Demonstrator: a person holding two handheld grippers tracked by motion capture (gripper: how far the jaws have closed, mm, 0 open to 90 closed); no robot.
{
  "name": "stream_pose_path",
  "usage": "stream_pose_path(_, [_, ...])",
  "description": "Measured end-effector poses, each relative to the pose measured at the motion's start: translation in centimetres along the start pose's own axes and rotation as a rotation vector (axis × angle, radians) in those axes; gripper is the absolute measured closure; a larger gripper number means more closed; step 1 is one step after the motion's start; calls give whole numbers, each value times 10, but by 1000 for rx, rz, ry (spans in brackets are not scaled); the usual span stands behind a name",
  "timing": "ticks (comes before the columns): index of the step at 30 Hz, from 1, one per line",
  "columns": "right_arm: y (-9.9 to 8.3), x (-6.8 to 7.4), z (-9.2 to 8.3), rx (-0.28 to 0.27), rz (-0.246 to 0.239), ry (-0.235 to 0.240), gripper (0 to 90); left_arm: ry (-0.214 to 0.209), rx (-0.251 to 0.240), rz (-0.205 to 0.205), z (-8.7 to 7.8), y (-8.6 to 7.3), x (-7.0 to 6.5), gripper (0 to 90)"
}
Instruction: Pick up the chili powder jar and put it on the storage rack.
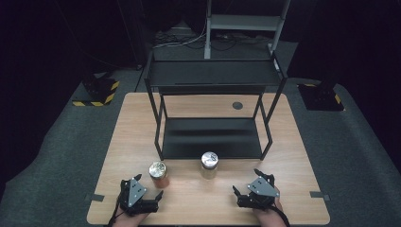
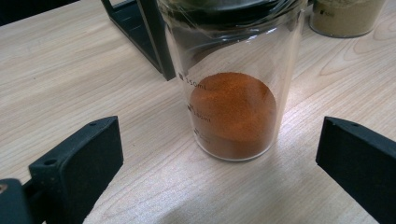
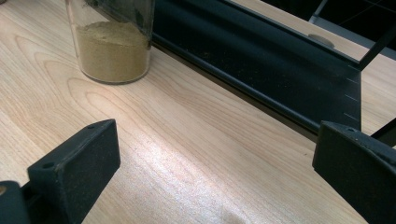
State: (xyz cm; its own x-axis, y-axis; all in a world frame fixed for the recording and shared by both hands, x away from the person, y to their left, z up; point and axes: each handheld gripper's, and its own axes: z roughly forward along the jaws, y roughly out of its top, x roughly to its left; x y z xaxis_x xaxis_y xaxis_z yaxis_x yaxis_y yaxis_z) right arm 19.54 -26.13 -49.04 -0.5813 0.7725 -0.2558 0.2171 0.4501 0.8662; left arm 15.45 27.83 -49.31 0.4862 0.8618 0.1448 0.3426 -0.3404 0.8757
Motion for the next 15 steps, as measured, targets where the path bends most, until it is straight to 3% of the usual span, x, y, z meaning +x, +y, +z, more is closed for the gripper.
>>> stream_pose_path(8, [-1, 1, -1, -6, -6, -6, 0, 1, 7, 6, 0, 1, -1, 10])
stream_pose_path(11, [-2, 1, -1, -8, 0, -8, 0, -17, 3, -21, -1, 0, 4, 9])
stream_pose_path(15, [-2, 0, -1, -8, 7, -7, 0, -16, -8, -27, -3, 1, 6, 9])
